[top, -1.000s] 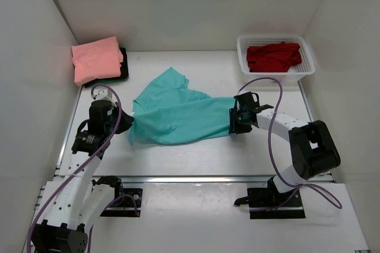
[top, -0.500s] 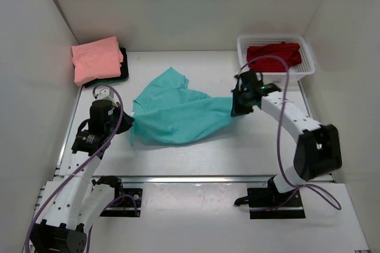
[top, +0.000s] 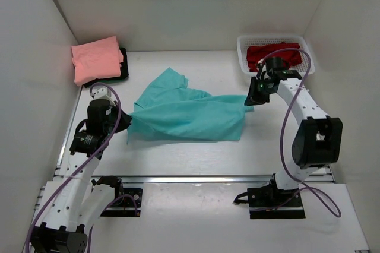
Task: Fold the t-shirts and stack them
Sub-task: Flatten out the tshirt
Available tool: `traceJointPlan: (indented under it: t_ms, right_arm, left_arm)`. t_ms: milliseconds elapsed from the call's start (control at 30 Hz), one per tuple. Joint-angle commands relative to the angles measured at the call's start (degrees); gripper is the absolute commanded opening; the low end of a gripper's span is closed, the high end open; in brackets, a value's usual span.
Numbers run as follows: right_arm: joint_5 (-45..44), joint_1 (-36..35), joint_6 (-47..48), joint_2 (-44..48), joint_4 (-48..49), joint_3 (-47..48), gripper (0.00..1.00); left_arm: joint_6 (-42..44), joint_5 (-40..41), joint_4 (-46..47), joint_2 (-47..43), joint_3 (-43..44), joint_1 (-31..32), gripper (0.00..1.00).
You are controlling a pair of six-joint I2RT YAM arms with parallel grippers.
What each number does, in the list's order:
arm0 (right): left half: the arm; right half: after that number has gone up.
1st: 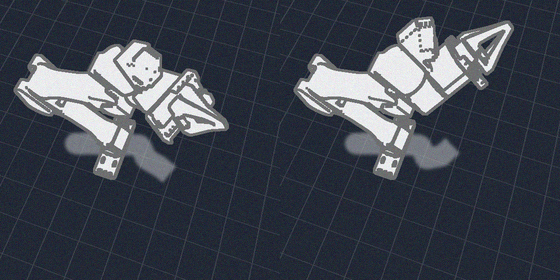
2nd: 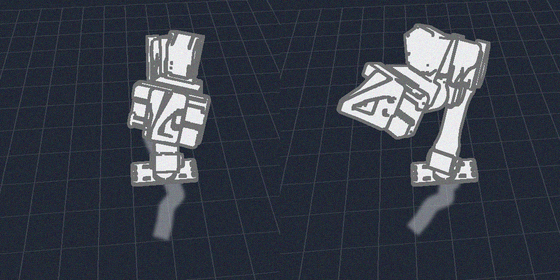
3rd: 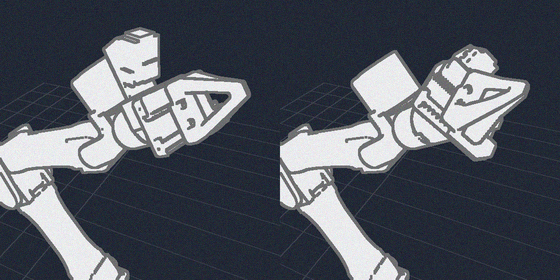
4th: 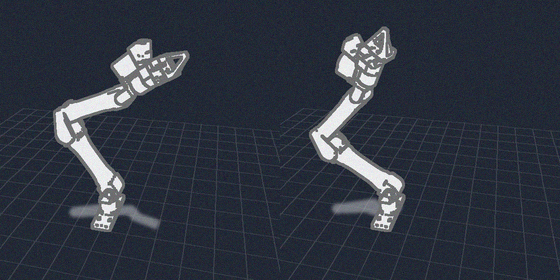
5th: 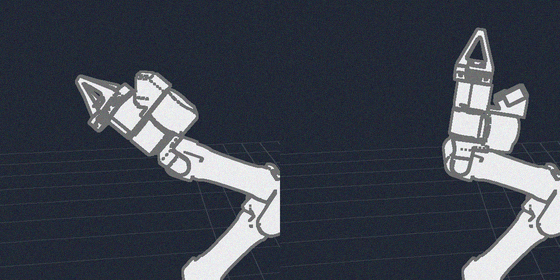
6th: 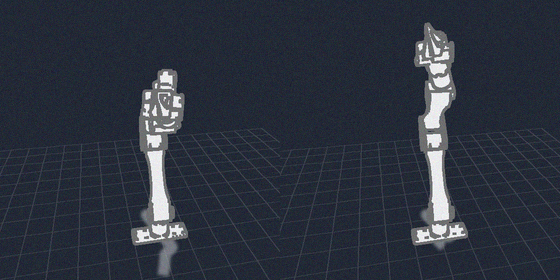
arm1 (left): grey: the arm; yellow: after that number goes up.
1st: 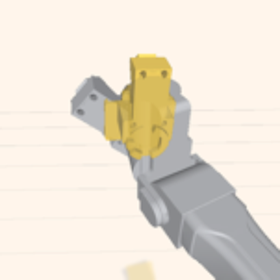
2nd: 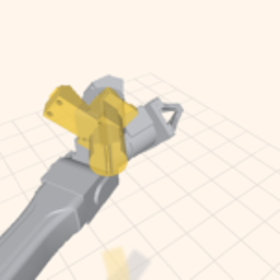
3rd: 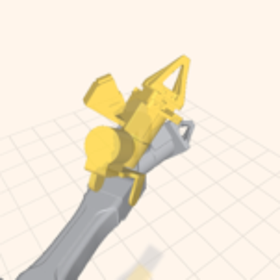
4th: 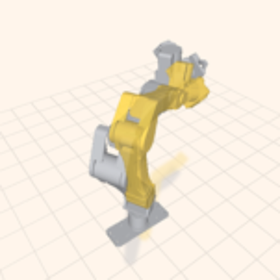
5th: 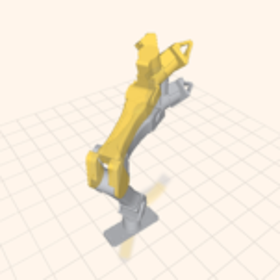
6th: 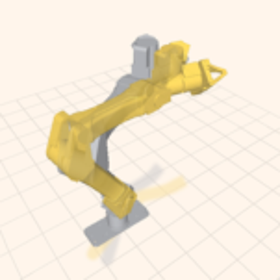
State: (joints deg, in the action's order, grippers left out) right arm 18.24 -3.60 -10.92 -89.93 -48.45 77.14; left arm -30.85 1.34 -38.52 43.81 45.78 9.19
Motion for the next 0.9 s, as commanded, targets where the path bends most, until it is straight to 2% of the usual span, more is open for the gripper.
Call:
traceJointPlan:
  t_ms: [0, 67, 100, 267, 433, 500, 533, 600, 800, 867]
  right_arm:
    - [-0.56, 0.17, -0.33, -2.26, 8.79, 2.13, 0.11]
    - [-1.36, 0.61, -2.17, -1.66, 11.87, 1.61, 0.24]
    - [-2.23, 0.69, -2.61, -1.04, 13.54, 0.39, 0.34]
    - [-2.86, -1.84, -4.55, 4.57, 14.88, -9.10, 0.32]
    - [-4.61, -11.50, -7.71, 11.00, 15.39, -23.68, 0.32]
    - [-5.32, -16.34, -10.08, 12.85, 17.24, -28.25, 0.37]
    - [-5.75, -19.49, -10.61, 13.11, 18.29, -30.10, 0.45]
    - [-7.94, -25.65, -11.23, 11.45, 18.91, -31.26, 0.50]
    - [-7.69, -34.09, -11.94, 3.99, 19.80, -33.99, 0.58]
    - [-9.44, -36.99, -12.20, 2.14, 17.87, -33.73, 0.57]
  left_arm:
    - [0.18, 0.33, 0.64, 0.39, 0.54, 0.13, 0.00]
    - [0.18, 0.59, 0.38, 0.22, 0.71, 0.30, 0.00]
    - [0.26, 0.59, 0.55, 0.48, 0.45, 0.39, 0.00]
    - [0.44, 0.24, 1.25, -0.04, -0.69, 0.04, 0.00]
    - [0.00, 0.41, 1.43, 0.48, -1.13, -0.05, 0.00]
    - [0.09, 0.24, 1.87, 0.40, -1.31, 0.13, 0.00]
    - [-0.17, 0.15, 1.96, 0.31, -1.65, 0.21, 0.00]
    - [0.09, 0.06, 1.96, 0.40, -1.92, 0.65, 0.00]
    - [-0.44, -0.20, 2.40, 0.40, -2.45, 1.36, 0.00]
    - [-0.44, 0.23, 2.05, 0.14, -2.54, 1.27, 0.00]
